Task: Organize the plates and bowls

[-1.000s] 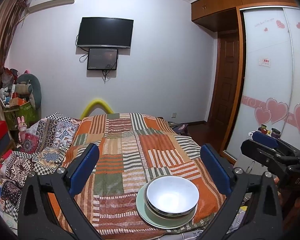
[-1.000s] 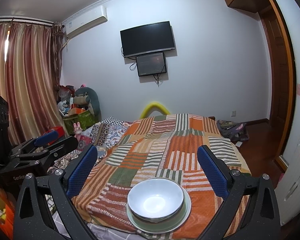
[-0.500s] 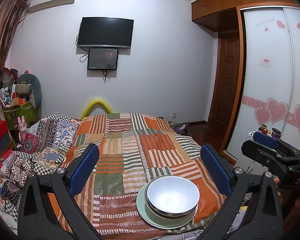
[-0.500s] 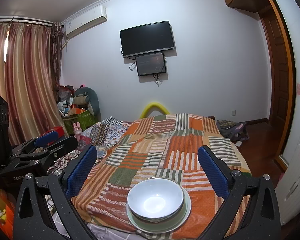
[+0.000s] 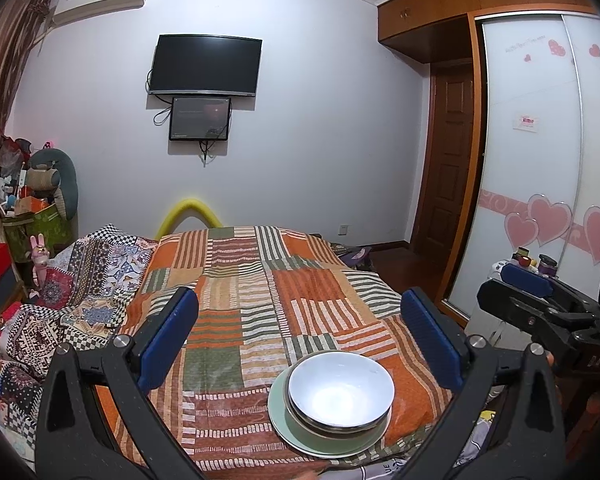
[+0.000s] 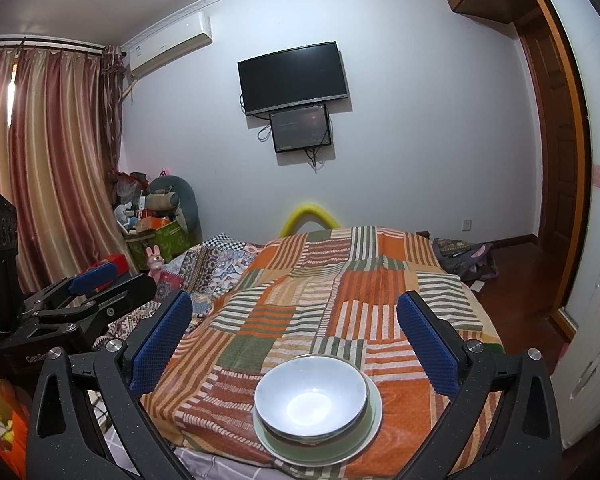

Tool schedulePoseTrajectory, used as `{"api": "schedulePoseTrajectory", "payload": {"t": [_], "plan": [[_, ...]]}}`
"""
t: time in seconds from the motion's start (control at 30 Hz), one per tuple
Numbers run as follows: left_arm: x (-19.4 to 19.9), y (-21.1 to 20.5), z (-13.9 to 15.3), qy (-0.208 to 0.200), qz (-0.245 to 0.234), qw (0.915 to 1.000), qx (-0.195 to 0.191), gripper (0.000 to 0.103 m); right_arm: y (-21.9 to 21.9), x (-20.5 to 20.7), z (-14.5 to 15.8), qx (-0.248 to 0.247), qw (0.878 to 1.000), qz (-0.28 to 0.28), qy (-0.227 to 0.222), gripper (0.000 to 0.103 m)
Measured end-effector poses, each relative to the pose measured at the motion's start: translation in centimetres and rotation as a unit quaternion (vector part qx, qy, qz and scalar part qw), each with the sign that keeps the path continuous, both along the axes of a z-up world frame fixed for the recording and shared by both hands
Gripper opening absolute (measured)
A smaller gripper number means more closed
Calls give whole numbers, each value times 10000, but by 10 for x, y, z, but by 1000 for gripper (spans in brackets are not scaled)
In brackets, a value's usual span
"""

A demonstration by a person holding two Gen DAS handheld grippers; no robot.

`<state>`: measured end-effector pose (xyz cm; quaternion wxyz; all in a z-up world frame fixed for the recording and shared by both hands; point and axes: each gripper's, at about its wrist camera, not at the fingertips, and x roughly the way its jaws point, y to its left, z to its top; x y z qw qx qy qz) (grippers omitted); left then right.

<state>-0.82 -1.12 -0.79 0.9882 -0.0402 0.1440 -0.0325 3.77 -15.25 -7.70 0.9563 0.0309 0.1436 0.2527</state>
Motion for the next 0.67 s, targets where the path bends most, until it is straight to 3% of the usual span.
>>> {"api": "schedulePoseTrajectory", "payload": {"t": [0.67], "plan": [[1, 4, 3, 40, -91, 9999, -102, 103, -3, -2, -3, -23, 10000, -15, 73, 102]]}}
